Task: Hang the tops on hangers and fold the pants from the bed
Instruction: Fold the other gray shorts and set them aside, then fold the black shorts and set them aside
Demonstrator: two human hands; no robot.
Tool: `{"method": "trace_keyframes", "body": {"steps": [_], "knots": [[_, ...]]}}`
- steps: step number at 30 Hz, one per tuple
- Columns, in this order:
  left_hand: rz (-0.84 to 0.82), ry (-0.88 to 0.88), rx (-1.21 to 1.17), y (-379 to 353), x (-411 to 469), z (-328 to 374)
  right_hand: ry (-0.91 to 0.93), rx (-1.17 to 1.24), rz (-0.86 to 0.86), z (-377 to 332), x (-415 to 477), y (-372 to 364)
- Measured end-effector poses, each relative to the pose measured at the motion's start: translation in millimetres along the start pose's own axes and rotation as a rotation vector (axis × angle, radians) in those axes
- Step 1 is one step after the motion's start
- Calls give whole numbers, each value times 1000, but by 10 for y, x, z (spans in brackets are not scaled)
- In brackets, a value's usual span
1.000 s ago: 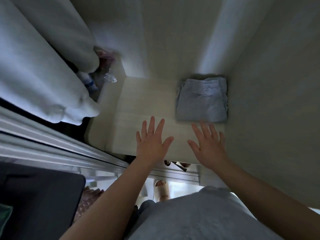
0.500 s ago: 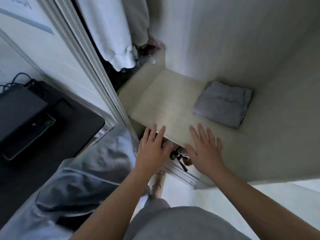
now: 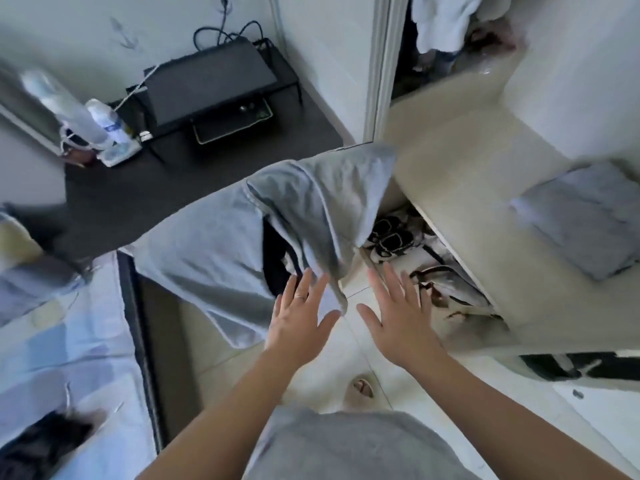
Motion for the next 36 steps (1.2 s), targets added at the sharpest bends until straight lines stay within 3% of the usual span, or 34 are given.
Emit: {"method": "trace_keyframes", "body": {"steps": [13, 26, 36], "knots": [[282, 499, -141, 316, -2347, -2307, 577, -131, -216, -2660, -825, -1317], [373, 938, -298, -129, -5311, -4248, 922, -403, -407, -4839, -2409, -3154], [373, 1182, -400, -419, -5880, -4957, 1149, -695, -508, -5823, -2431, -4057]]}}
Point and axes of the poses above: each hand's wrist, its own x-axis towards the middle knuckle, its own y-axis out of the back of the hand, z = x × y, the point moved 6 cm from there along x, towards the middle knuckle, and after that the axes turned 1 degree about z, right-handed, at the moved point
